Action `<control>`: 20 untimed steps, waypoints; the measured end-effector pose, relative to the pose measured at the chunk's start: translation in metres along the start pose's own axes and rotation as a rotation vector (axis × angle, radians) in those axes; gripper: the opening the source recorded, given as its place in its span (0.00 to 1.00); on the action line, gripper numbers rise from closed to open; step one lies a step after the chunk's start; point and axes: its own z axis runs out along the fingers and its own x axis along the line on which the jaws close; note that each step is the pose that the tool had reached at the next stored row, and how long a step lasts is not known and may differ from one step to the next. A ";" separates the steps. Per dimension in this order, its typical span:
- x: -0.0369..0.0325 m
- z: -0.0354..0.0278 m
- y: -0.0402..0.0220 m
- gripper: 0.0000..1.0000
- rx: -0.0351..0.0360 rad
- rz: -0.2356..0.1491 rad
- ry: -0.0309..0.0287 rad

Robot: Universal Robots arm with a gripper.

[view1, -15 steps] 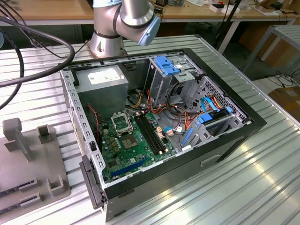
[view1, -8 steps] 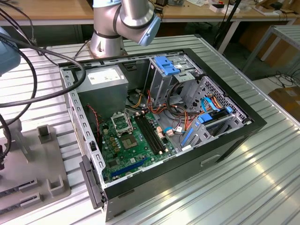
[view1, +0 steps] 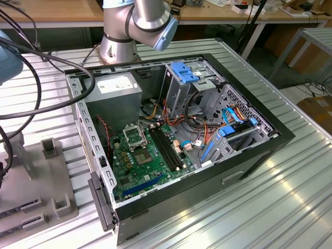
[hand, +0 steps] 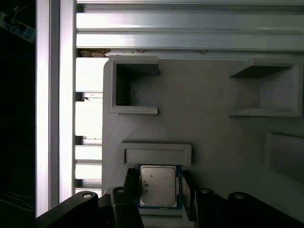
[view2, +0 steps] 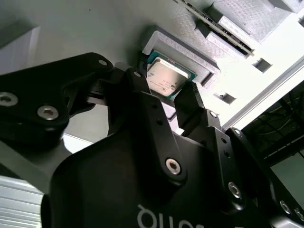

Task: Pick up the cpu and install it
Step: 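Pick up the cpu and move it towards the insertion slot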

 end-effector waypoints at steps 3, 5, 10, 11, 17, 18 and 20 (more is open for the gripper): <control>-0.0001 -0.0004 0.0000 0.47 -0.0004 0.000 -0.0005; 0.0001 -0.0045 0.0001 0.47 -0.0001 0.000 0.0007; 0.0003 -0.0096 0.0003 0.47 -0.0002 0.000 0.0028; 0.0003 -0.0098 0.0003 0.47 -0.0003 0.000 0.0028; 0.0003 -0.0106 0.0001 0.47 -0.0099 -0.001 0.0038; 0.0003 -0.0105 0.0002 0.47 -0.0234 -0.001 0.0034; 0.0003 -0.0105 0.0002 0.47 -0.0438 -0.002 0.0030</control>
